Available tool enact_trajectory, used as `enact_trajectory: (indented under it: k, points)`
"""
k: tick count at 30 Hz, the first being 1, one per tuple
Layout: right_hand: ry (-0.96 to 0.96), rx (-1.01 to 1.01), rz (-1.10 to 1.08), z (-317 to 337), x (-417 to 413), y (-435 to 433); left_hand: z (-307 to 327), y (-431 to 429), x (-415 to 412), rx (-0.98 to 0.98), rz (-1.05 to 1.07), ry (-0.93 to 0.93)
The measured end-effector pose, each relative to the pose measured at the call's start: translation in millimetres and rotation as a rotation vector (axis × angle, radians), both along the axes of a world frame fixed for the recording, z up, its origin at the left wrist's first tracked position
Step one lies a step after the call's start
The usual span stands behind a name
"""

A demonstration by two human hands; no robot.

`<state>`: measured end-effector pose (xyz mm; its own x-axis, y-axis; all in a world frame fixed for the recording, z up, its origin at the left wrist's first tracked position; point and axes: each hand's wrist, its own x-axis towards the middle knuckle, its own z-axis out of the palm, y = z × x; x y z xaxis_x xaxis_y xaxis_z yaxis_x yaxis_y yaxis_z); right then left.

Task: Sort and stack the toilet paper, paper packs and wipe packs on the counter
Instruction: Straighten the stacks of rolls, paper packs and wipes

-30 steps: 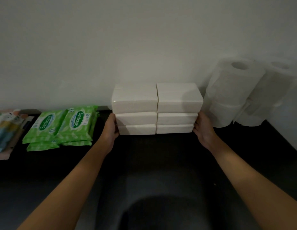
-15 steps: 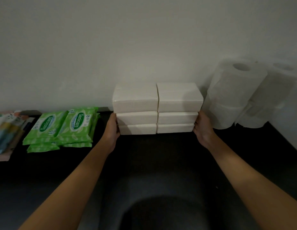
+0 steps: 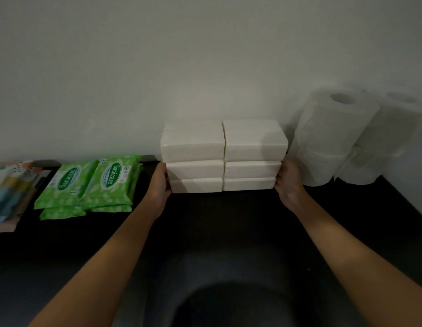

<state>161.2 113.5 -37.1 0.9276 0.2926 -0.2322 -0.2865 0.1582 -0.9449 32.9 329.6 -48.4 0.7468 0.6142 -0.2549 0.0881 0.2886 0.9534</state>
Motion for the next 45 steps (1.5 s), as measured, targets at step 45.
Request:
enact_trajectory:
  k: [45]
  points:
    - [-0.045, -0.432, 0.236, -4.3, -190.0, 250.9, -3.1, 210.4, -146.0, 0.197, 0.059, 0.345]
